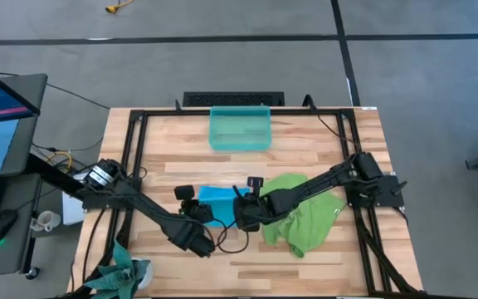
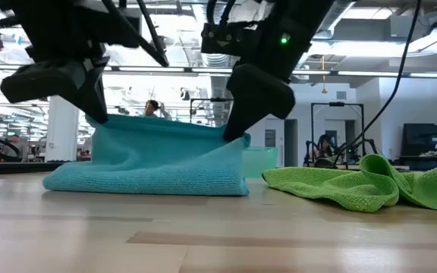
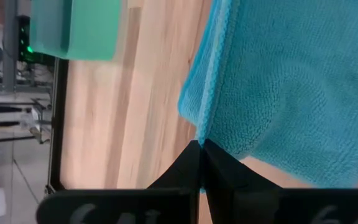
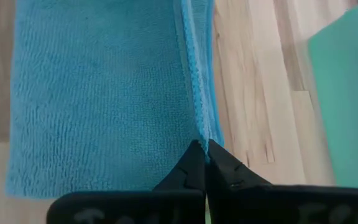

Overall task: Roll microfiber towels into tight, uniform cylinder then place into a basket
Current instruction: Roll the blue microfiber cloth

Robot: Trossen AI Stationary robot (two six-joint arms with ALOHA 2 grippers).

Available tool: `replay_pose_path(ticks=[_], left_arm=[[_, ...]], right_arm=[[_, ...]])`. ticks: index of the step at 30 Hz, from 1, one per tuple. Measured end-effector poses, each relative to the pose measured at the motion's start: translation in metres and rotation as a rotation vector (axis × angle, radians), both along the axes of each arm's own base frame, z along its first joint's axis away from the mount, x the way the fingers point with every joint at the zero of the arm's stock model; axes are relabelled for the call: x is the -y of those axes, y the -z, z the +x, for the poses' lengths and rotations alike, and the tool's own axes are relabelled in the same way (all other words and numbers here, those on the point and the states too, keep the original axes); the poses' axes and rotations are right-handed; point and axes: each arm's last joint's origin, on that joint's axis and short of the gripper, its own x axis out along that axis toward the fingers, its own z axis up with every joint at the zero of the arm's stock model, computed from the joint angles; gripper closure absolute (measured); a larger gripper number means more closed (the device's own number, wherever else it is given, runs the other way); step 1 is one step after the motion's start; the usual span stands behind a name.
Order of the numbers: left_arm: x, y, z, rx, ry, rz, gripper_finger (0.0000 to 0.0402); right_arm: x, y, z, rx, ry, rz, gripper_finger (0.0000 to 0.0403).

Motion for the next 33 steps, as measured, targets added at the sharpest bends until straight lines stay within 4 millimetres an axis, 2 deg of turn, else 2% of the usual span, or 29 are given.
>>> replay_pose_path(ticks=[14, 27, 33], left_arm=[[-0.001, 0.002, 0.001, -0.011, -0.023, -0.039, 0.0394], [0.001, 0.004, 0.0, -0.035, -0.046, -0.097, 0.0305], [0.017, -0.019, -0.014, -0.059, -0.069, -0.05, 0.0297]], right_arm=[[0.013, 0.0, 0.006, 0.008, 0.016, 0.061, 0.0395], [0.015, 0.0, 0.008, 0.018, 0.011, 0.091, 0.0392], [0.016, -0.001, 0.011, 0.034, 0.004, 0.125, 0.0389]])
